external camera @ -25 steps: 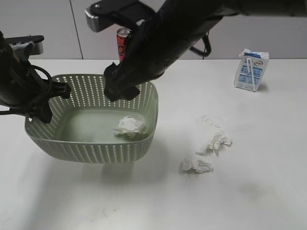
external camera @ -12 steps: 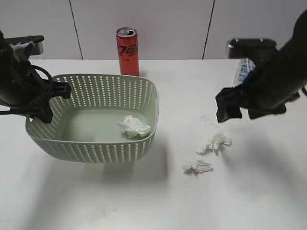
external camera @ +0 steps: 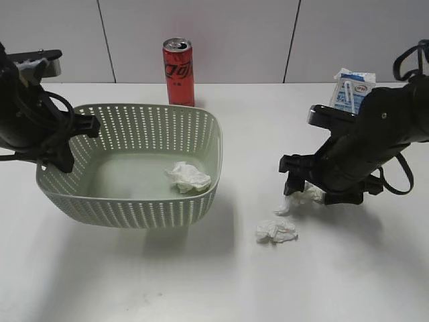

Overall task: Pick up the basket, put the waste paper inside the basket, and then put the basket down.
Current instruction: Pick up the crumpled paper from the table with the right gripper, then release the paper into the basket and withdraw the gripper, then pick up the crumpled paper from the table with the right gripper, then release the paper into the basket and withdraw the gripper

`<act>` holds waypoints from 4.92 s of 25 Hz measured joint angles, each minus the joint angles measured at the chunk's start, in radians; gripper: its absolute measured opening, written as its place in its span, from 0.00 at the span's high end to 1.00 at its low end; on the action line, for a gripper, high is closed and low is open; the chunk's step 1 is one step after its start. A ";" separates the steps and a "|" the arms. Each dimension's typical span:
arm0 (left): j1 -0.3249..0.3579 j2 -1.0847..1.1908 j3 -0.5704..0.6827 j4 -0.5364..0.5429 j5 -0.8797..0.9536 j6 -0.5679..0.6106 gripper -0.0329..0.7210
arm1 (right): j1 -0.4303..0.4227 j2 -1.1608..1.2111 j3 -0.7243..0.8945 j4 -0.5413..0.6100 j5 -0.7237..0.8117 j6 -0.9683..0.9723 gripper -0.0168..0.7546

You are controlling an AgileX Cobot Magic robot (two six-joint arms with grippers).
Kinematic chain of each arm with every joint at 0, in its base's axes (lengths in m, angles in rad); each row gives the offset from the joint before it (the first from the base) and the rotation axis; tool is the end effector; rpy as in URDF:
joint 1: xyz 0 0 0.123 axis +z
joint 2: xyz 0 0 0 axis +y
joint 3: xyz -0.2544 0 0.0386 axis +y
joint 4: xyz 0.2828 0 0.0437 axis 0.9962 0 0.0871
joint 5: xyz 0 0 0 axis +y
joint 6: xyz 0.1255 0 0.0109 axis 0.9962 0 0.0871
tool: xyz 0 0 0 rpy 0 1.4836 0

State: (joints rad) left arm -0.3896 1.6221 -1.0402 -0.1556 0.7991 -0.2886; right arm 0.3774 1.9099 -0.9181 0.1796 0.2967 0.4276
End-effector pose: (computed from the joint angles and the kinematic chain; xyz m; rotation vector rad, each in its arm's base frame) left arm 0.3155 -0.1447 0.1359 0.0115 2.9069 -0.3084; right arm 0.3306 0.1381 0.0201 0.2985 2.8028 0.3153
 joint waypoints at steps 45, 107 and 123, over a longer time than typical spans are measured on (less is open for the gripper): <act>0.010 0.000 0.000 -0.004 0.011 0.000 0.95 | 0.375 -0.146 -0.489 0.087 0.223 -0.714 0.16; 0.057 0.000 0.000 -0.112 0.011 0.194 0.95 | 0.435 -0.134 -0.441 0.366 0.113 -1.007 0.79; 0.052 0.007 0.000 -0.134 0.005 0.197 0.95 | 0.099 -0.094 -0.671 0.114 0.588 -0.673 0.18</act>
State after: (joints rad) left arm -0.3371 1.6287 -1.0402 -0.2898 0.8038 -0.0914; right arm 0.4762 1.8158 -1.5891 0.2940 0.8850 -0.2454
